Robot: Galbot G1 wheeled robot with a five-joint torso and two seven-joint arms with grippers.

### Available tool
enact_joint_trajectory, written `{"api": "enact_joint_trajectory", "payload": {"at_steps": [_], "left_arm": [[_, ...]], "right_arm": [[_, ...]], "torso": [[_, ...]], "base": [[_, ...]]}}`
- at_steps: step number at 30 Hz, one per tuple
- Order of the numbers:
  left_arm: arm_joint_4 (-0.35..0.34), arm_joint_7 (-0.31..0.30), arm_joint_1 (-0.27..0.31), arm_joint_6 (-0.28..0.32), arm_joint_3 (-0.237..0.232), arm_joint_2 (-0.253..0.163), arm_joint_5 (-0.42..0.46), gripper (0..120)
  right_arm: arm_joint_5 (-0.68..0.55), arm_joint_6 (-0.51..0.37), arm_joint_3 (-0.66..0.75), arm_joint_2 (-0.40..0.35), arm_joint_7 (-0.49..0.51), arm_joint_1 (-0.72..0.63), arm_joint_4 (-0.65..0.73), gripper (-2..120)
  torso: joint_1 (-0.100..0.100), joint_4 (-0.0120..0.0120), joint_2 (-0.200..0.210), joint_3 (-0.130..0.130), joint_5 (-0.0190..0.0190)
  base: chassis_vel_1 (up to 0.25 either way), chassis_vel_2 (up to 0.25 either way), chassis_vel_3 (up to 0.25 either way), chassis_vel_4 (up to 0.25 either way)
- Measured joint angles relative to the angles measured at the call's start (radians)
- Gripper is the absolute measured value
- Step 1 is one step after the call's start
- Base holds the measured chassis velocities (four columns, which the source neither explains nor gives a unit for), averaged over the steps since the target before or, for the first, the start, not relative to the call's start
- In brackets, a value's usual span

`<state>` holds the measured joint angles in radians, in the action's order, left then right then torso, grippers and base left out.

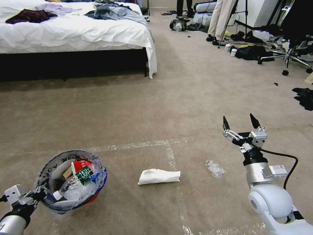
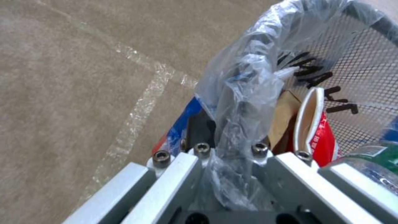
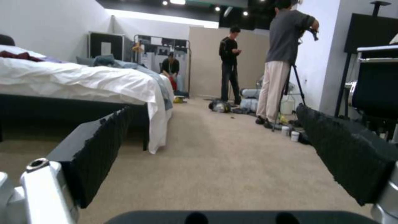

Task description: Pick up the trash bin and place the garbage on the floor into it.

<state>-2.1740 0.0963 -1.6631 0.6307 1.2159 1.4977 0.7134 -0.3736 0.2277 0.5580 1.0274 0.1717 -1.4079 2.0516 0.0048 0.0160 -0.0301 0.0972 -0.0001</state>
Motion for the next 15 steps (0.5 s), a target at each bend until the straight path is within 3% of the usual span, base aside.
{"api": "enact_joint_trajectory", "payload": {"at_steps": [6,15], "left_arm": [[0.005,0.000,0.004,0.000,-0.001,0.000,-0.002,1],[0.010,0.000,0.004,0.000,-0.001,0.000,-0.004,1]], "right_arm": [[0.004,0.011,-0.006,0.001,-0.003,0.007,-0.012,100],[0.013,-0.012,-0.026,-0.022,-0.011,0.027,-0.023,100]], "torso": [[0.000,-0.0001,0.000,0.000,0.0001],[0.000,0.0000,0.000,0.000,0.0001]], "base": [[-0.069,0.072,0.084,-0.065],[0.000,0.000,0.000,0.000]]}}
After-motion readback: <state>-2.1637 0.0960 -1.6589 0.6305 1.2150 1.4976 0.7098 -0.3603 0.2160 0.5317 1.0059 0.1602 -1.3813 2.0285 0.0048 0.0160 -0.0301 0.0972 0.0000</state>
